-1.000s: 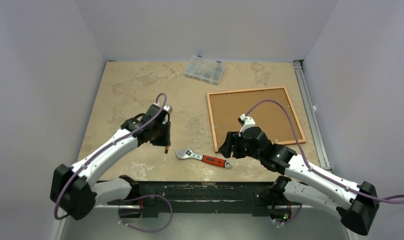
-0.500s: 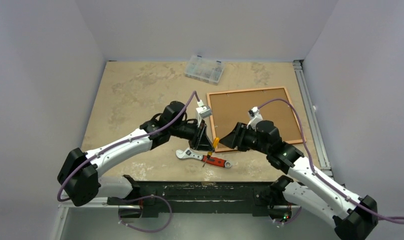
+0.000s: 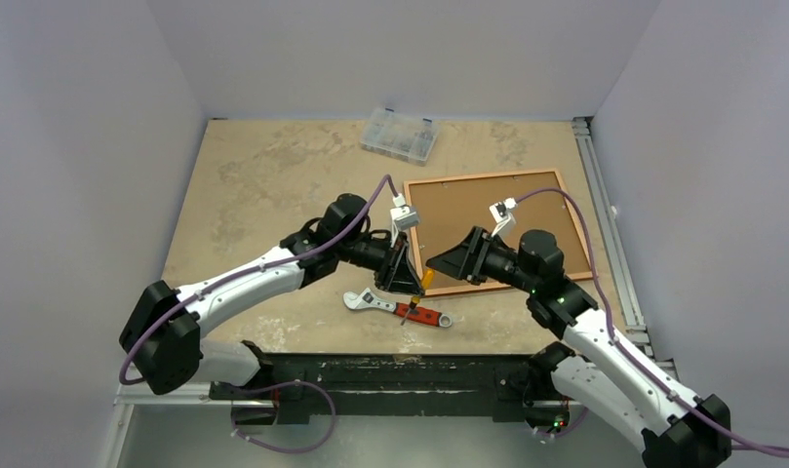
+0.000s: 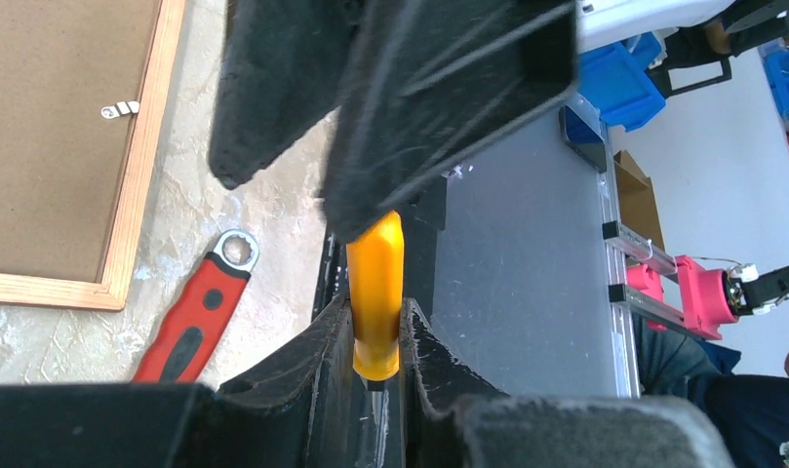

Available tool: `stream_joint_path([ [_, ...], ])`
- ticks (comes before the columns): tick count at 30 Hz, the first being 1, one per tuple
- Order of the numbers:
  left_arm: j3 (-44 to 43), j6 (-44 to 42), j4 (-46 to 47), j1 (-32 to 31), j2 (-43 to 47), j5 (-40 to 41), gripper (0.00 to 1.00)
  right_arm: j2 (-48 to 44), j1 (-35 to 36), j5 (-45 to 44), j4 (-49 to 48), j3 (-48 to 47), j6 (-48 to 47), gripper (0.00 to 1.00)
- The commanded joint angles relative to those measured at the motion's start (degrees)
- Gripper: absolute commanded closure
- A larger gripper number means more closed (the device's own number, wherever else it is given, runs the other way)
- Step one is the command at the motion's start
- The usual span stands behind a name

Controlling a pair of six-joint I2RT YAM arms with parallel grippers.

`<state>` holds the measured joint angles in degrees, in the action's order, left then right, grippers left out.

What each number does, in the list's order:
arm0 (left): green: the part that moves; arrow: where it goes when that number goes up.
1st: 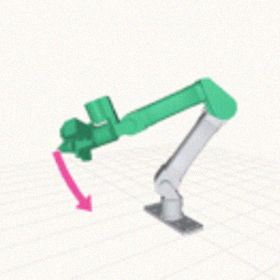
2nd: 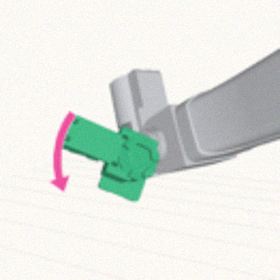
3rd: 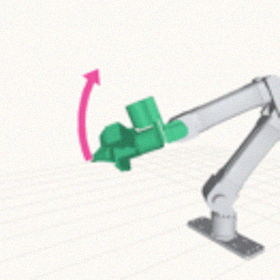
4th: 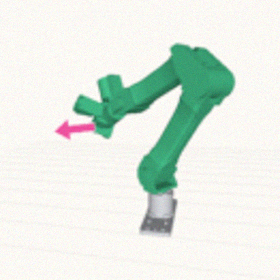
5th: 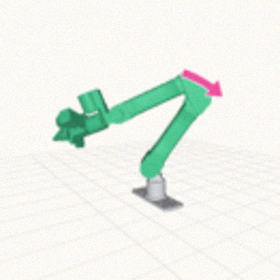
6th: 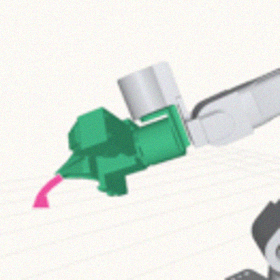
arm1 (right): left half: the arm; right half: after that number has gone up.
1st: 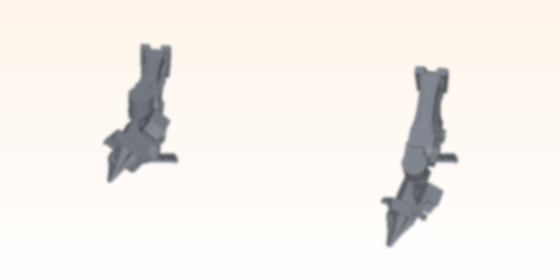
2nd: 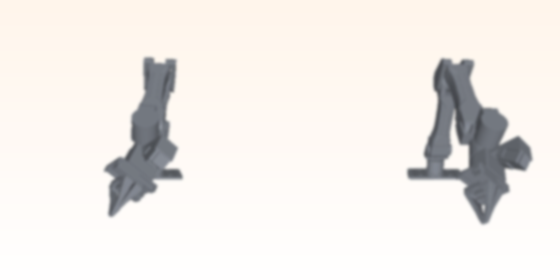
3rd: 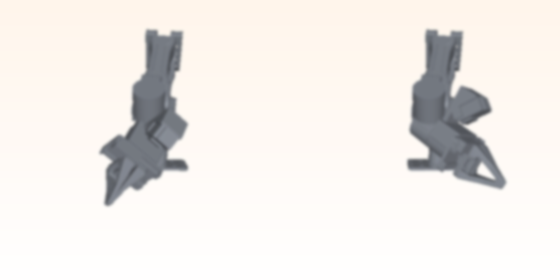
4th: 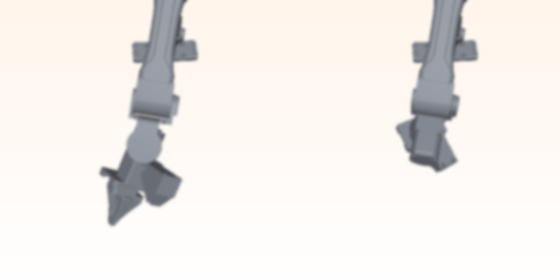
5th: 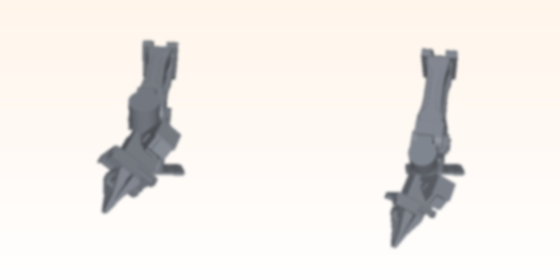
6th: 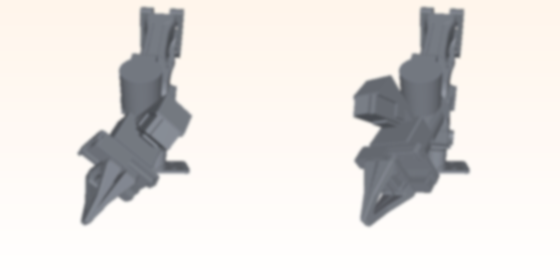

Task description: Take the photo out of the frame

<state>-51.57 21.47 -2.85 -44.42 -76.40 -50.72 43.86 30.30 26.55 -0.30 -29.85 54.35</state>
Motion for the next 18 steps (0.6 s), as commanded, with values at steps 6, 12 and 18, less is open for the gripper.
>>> stream_joint_path([
  [6, -2.08, 4.64, 6.35, -0.31, -2.53, 0.79, 1.0, -3.87, 1.13, -1.64, -3.45, -2.37, 0.2, 0.41],
  [12, -0.61, 10.17, 16.19, -0.22, -3.38, -5.73, 1.0, -2.46, 4.11, -1.36, -5.5, -0.31, -2.48, 0.47],
  [18, 1.48, 15.6, 24.65, -0.22, -3.57, -10.84, 1.0, -4.14, 4.15, 1.03, -11.45, 3.82, -0.09, 0.58],
])
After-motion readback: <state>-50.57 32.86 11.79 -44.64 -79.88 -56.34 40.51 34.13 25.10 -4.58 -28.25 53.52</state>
